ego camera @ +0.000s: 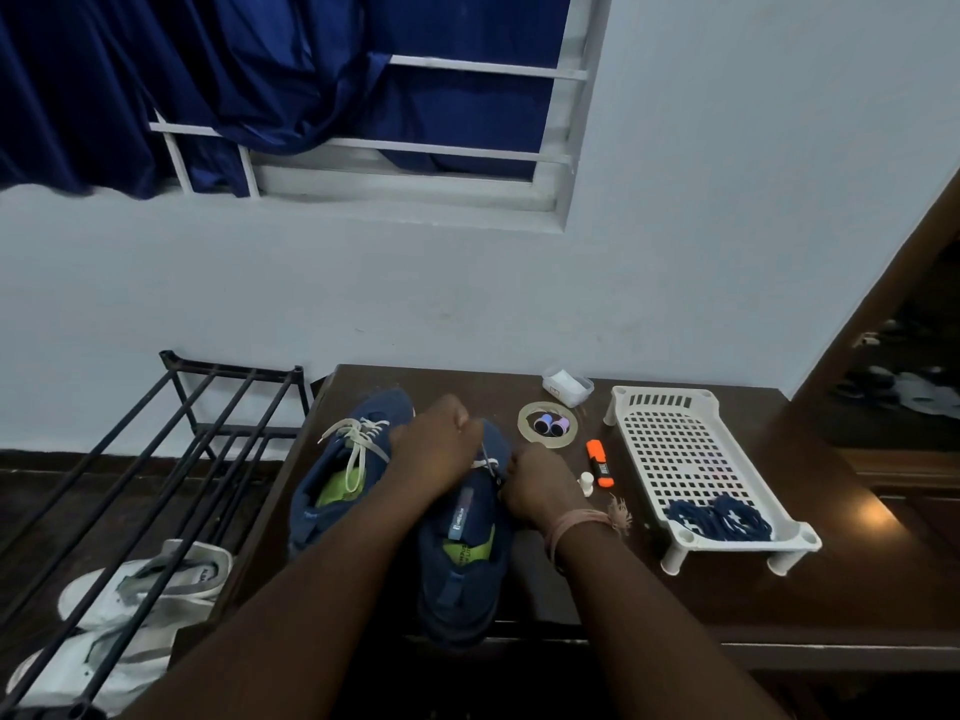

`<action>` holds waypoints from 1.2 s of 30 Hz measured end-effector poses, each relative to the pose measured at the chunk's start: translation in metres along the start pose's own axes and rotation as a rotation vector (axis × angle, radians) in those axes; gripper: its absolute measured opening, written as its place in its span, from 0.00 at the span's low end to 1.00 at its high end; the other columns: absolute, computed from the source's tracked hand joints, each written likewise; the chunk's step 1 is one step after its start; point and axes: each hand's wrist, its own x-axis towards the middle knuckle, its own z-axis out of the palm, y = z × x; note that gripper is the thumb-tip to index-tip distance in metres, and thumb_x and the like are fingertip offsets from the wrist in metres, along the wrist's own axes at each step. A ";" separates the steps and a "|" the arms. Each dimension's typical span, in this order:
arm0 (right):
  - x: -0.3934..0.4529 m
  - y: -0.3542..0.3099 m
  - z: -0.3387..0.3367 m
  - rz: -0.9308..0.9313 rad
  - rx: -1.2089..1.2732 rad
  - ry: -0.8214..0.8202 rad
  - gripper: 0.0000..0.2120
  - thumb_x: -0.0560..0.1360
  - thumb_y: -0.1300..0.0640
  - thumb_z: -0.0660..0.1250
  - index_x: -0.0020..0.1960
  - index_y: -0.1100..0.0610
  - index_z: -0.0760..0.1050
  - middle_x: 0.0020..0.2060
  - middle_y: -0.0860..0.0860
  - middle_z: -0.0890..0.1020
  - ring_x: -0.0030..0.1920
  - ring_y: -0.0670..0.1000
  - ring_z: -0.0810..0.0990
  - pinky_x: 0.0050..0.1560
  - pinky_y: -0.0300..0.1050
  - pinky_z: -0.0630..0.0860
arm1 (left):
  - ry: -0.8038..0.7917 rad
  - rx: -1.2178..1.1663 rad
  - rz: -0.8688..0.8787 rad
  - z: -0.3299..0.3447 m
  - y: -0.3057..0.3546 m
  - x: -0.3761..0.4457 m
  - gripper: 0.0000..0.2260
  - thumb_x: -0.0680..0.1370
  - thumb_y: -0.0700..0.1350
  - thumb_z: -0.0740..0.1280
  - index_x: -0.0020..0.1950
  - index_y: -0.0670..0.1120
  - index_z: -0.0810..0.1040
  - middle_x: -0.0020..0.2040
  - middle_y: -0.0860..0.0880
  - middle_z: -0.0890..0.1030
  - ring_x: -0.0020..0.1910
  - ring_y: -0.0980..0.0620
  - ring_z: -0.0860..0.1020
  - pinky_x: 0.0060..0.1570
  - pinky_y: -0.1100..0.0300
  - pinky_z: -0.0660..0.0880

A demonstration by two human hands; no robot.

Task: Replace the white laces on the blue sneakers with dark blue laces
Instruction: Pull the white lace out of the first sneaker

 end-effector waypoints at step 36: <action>-0.002 -0.017 0.004 -0.207 -0.145 -0.125 0.16 0.76 0.61 0.62 0.64 0.57 0.72 0.60 0.58 0.78 0.58 0.60 0.79 0.59 0.50 0.76 | 0.233 -0.718 -0.241 -0.092 -0.041 -0.038 0.13 0.80 0.50 0.65 0.39 0.44 0.79 0.35 0.44 0.78 0.35 0.48 0.74 0.38 0.53 0.72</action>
